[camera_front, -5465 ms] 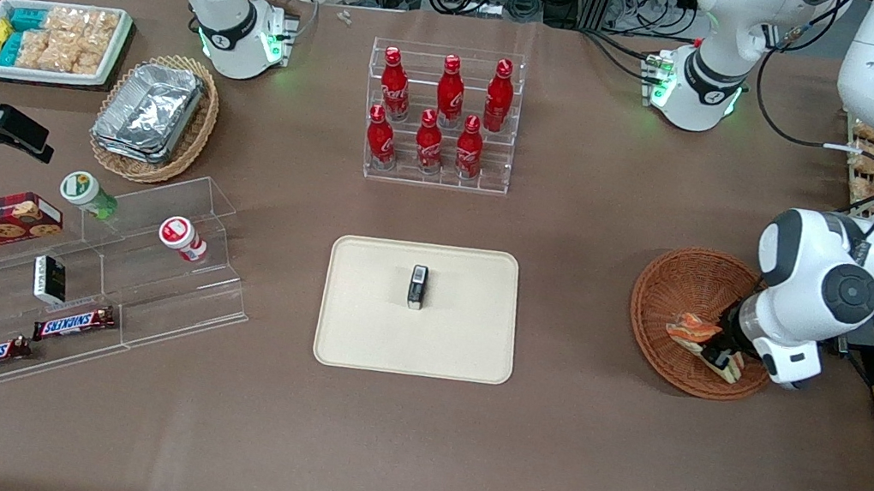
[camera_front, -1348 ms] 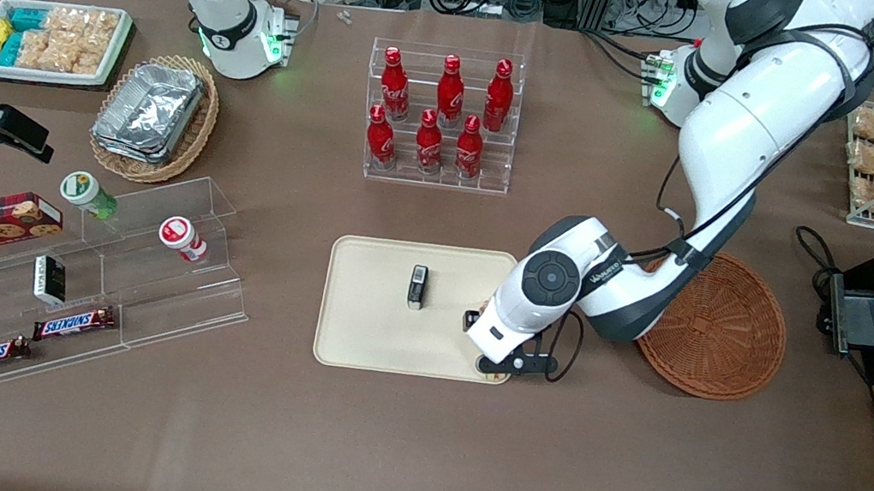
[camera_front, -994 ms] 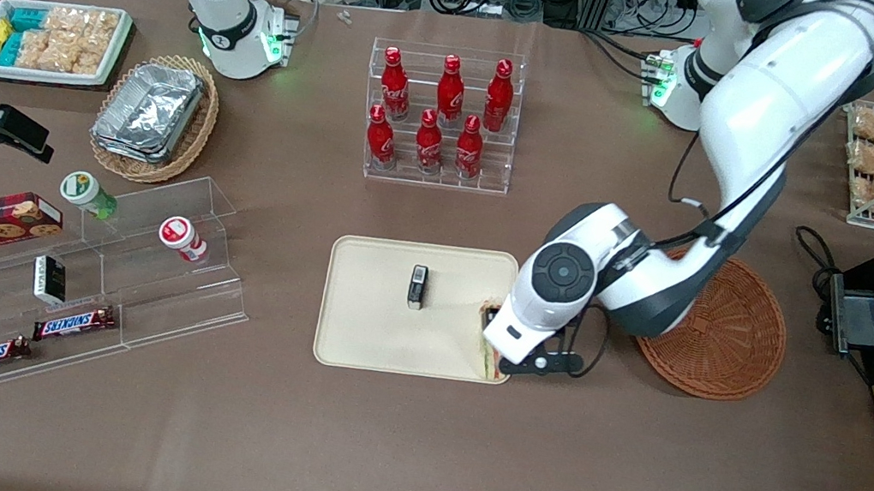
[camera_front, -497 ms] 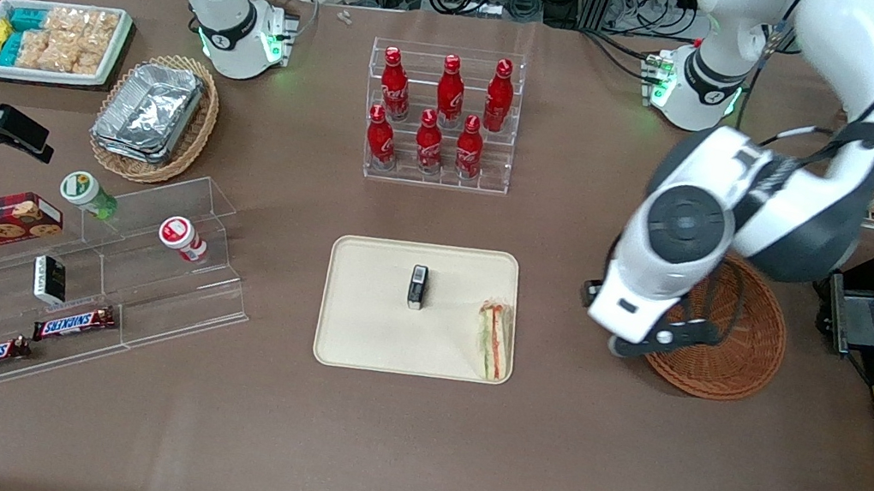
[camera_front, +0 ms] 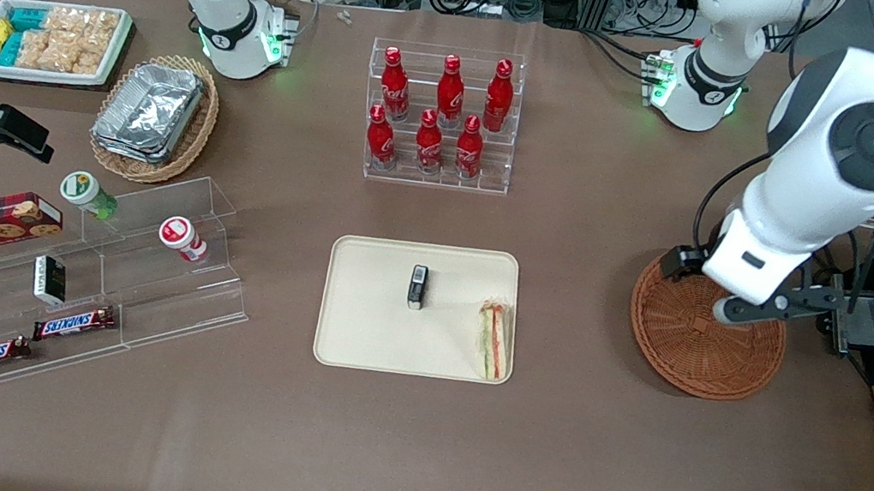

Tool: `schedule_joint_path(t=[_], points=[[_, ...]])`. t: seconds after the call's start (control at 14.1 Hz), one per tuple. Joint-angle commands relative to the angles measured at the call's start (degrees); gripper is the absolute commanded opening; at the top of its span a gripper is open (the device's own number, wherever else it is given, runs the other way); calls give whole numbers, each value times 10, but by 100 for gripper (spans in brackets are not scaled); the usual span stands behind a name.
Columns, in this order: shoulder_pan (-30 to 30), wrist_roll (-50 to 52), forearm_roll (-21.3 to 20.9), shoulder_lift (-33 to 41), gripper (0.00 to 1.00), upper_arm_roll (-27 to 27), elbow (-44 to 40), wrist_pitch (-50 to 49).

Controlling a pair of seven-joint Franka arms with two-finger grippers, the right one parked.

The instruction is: Place sandwich from basket to tray

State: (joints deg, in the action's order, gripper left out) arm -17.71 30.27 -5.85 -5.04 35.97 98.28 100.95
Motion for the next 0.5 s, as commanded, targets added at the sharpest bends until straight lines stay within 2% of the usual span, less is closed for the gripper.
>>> schedule_joint_path(t=[0.0, 0.14, 0.28, 0.43], points=[[-59, -85, 57, 105, 100, 1, 94, 50], [-98, -130, 82, 108, 100, -15, 76, 22], [-135, -182, 144, 70, 100, -39, 11, -43], [-169, -262, 123, 65, 100, -41, -12, -65]])
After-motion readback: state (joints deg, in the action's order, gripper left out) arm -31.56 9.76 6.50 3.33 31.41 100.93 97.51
